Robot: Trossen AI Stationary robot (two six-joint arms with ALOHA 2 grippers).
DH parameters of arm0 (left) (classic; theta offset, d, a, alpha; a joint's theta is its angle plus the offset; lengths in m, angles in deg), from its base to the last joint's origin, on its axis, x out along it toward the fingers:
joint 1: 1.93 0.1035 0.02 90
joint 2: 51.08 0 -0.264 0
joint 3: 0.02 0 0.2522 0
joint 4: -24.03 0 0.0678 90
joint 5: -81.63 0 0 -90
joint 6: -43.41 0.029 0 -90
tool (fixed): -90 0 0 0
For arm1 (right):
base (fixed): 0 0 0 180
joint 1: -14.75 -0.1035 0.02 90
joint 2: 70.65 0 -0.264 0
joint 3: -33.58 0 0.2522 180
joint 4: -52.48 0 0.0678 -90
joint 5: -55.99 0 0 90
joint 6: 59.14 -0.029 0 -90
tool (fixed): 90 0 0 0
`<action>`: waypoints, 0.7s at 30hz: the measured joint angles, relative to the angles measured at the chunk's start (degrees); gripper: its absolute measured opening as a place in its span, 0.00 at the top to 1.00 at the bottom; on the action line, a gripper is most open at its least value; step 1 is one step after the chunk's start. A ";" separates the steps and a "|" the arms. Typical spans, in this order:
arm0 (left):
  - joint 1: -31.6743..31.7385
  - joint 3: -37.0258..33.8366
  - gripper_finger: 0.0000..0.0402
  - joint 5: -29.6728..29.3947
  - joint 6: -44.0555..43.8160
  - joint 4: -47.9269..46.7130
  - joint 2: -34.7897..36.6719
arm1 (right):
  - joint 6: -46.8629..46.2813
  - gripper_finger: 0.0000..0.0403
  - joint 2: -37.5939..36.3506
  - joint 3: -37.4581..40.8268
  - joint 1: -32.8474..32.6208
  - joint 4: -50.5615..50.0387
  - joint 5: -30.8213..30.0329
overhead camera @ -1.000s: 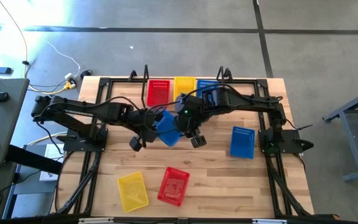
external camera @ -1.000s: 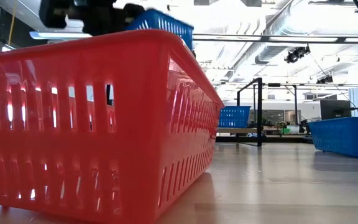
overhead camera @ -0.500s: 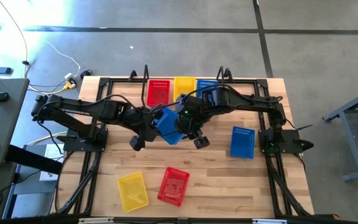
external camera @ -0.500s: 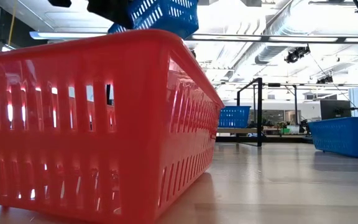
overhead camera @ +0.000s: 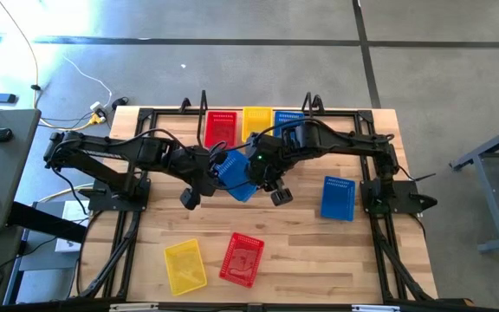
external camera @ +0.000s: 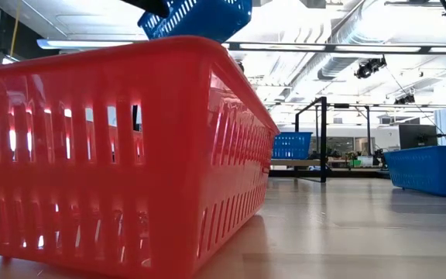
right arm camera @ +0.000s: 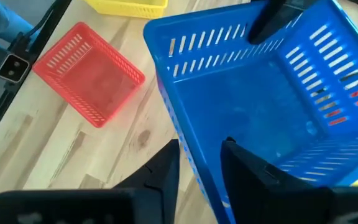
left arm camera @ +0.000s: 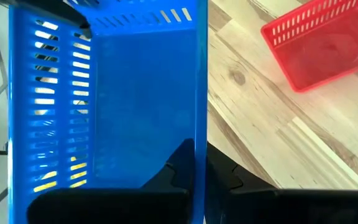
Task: Stack baskets on shelf by color
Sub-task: Stack the left blue bin on top of the blue bin
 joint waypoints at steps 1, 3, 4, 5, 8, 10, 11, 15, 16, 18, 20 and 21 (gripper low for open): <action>0.02 0.00 1.00 0.00 -0.17 0.00 0.00 | -0.64 0.79 0.00 0.00 0.00 -0.06 0.02; 0.00 0.00 1.00 0.00 -0.61 0.00 0.00 | -1.13 0.86 0.01 0.00 0.00 -0.42 0.25; 0.00 0.00 1.00 -0.03 -0.63 0.00 0.00 | -1.07 0.90 0.04 0.00 0.00 -0.63 0.40; 0.00 0.00 1.00 -0.07 -0.60 0.00 0.00 | -0.96 0.95 0.08 0.00 0.00 -0.84 0.65; 0.09 0.02 1.00 -0.59 -0.57 0.02 0.00 | -1.44 0.97 0.09 0.00 -0.11 -0.94 0.79; 0.07 0.02 1.00 -1.68 -0.59 0.02 0.00 | -2.47 0.97 0.24 0.00 -0.02 -0.93 0.76; 0.07 0.02 0.99 -2.46 -0.61 -0.02 0.00 | -2.67 0.97 0.38 0.00 -0.02 -0.94 0.76; 0.09 0.02 0.94 -5.71 -1.01 -0.09 0.00 | -4.25 0.99 0.88 0.00 -0.02 -0.93 0.76; 0.09 0.02 0.92 -6.06 -0.98 -0.12 0.00 | -5.01 0.99 0.99 0.00 -0.02 -0.94 0.74; 0.11 0.02 0.88 -6.40 -0.65 -0.09 0.00 | -6.37 1.00 1.32 0.00 -0.04 -0.77 0.76; 0.11 0.02 0.84 -6.71 -0.32 -0.05 0.00 | -8.35 1.00 1.55 0.00 -0.07 -0.79 0.81; 0.11 0.02 0.81 -6.74 -0.32 0.18 0.00 | -9.67 1.00 1.61 0.00 -0.07 -0.75 0.76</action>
